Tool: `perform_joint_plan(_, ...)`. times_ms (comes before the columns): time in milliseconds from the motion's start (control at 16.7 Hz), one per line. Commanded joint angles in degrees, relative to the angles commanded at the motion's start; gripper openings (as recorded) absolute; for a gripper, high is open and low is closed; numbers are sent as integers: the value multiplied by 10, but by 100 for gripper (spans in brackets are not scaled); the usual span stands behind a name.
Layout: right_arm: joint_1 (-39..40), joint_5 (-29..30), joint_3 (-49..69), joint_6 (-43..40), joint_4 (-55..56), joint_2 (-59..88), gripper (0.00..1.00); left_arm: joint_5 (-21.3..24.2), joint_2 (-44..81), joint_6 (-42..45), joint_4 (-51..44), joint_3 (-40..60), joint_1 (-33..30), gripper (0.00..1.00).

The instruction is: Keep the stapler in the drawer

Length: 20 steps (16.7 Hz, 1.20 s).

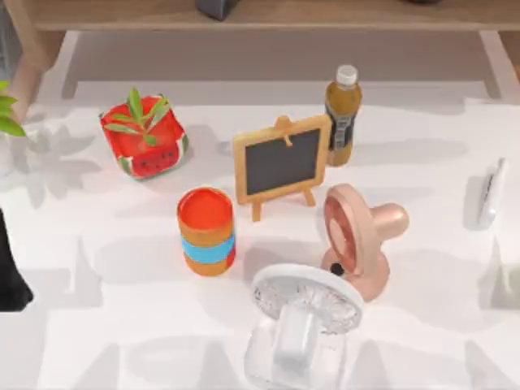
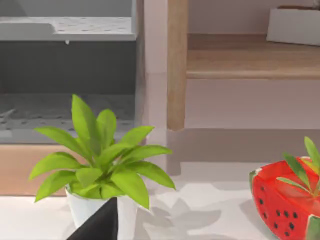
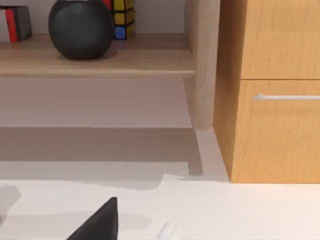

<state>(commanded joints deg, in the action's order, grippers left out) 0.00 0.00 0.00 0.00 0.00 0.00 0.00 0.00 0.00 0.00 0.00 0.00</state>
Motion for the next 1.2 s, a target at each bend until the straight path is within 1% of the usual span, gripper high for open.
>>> perform_joint_plan(240, -2, -4, 6, -11, 7, 16, 100, 0, 0, 0, 0, 0, 0, 100)
perform_joint_plan(480, -19, -23, 49, -77, 55, 112, 100, 0, 0, 0, 0, 0, 0, 100)
perform_joint_plan(780, -58, -64, 147, -219, 162, 323, 100, 0, 0, 0, 0, 0, 0, 100)
perform_joint_plan(1200, -131, -130, 323, -465, 355, 686, 100, 0, 0, 0, 0, 0, 0, 100)
